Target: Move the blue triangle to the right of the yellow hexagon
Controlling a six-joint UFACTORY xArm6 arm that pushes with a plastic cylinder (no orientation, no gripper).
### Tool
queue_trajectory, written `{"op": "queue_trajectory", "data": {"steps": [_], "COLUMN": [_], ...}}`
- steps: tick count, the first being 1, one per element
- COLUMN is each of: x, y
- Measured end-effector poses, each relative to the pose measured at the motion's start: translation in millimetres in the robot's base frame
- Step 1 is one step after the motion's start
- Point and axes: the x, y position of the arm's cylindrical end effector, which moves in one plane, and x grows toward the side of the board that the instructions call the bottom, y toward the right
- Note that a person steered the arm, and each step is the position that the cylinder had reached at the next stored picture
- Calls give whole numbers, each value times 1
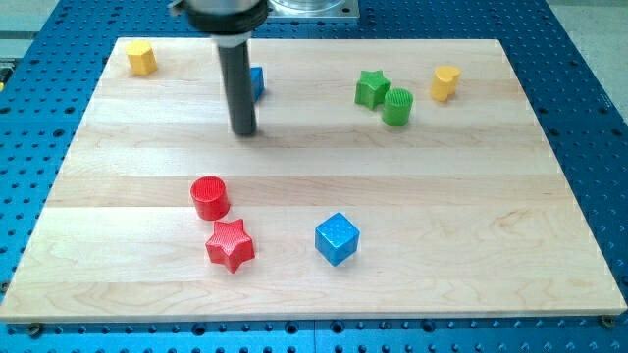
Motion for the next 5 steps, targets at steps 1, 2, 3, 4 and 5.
{"op": "queue_trajectory", "data": {"steps": [1,2,3,4,5], "x": [-42,-86,-111,-107,-117], "y": [-16,2,38,48,72]}}
